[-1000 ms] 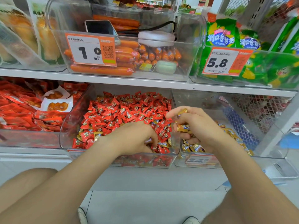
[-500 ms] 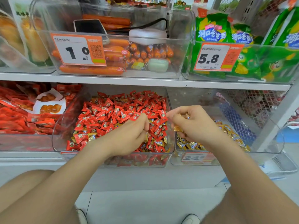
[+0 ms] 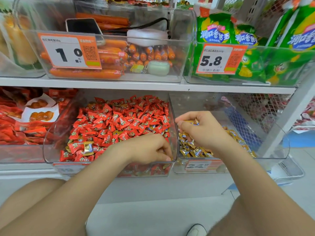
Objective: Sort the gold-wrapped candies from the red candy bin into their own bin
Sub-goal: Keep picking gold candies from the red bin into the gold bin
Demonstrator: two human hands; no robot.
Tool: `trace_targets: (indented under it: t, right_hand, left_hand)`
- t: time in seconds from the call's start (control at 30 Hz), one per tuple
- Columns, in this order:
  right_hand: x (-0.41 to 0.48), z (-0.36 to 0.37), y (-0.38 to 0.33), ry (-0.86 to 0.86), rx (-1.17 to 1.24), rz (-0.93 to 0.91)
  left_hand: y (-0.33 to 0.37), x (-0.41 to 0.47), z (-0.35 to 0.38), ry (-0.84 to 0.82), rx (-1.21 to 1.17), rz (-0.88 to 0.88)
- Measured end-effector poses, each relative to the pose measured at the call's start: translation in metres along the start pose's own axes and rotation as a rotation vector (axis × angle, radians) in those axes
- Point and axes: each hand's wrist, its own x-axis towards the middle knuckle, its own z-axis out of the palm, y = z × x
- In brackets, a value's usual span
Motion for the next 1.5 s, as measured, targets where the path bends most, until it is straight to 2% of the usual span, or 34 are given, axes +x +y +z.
trace_targets:
  t: [0.1, 0.2, 0.27, 0.37, 0.47, 0.6, 0.7, 0.8, 0.9, 1.03, 1.1, 1.2, 1.3, 1.37, 1.43, 1.5]
  right_hand:
    - [0.003, -0.011, 0.011, -0.015, -0.071, 0.073]
    - [0.005, -0.024, 0.023, -0.084, -0.182, 0.161]
    - [0.007, -0.035, 0.033, -0.084, -0.289, 0.162]
    - [0.011, -0.052, 0.049, -0.009, -0.466, 0.146]
    - [0.011, -0.068, 0.063, 0.111, -0.345, 0.168]
    - [0.011, -0.085, 0.084, 0.248, 0.018, 0.218]
    - [0.010, -0.093, 0.097, 0.203, 0.199, 0.230]
    - [0.004, -0.101, 0.096, 0.153, 0.252, 0.220]
    - [-0.002, -0.105, 0.090, 0.210, 0.174, 0.160]
    - [-0.014, -0.093, 0.067, 0.245, -0.053, 0.057]
    - [-0.022, -0.077, 0.045, 0.208, -0.161, -0.027]
    - [-0.035, -0.039, 0.010, 0.114, -0.255, -0.175]
    - [-0.038, 0.010, -0.017, 0.033, -0.343, -0.429]
    - [-0.029, 0.044, -0.023, -0.049, -0.434, -0.529]
    - [-0.016, 0.075, -0.023, -0.121, -0.598, -0.508]
    - [-0.002, 0.098, -0.025, -0.131, -0.728, -0.388]
  left_hand:
    - [0.000, 0.004, -0.001, -0.019, 0.021, -0.027]
    - [0.003, -0.001, -0.004, 0.035, -0.050, -0.042]
    - [0.009, -0.008, -0.008, 0.141, -0.081, -0.040]
    - [0.027, -0.017, -0.011, 0.414, -0.199, 0.011]
    - [0.059, -0.012, -0.009, 0.588, -0.342, 0.082]
    - [0.094, 0.032, 0.002, 0.604, -0.136, 0.110]
    - [0.107, 0.082, 0.014, 0.586, -0.100, -0.025]
    - [0.108, 0.116, 0.020, 0.403, -0.166, -0.145]
    - [0.110, 0.110, 0.018, 0.279, -0.070, -0.121]
    - [0.100, 0.055, 0.012, 0.556, 0.255, 0.113]
    - [0.083, 0.019, 0.007, 0.686, 0.346, 0.163]
    - [0.040, -0.028, -0.002, 0.712, 0.390, -0.043]
    - [-0.008, -0.065, -0.009, 0.678, 0.409, -0.421]
    - [-0.024, -0.083, -0.011, 0.683, 0.398, -0.649]
    - [-0.031, -0.093, -0.011, 0.699, 0.397, -0.821]
    - [-0.036, -0.097, -0.011, 0.690, 0.383, -0.891]
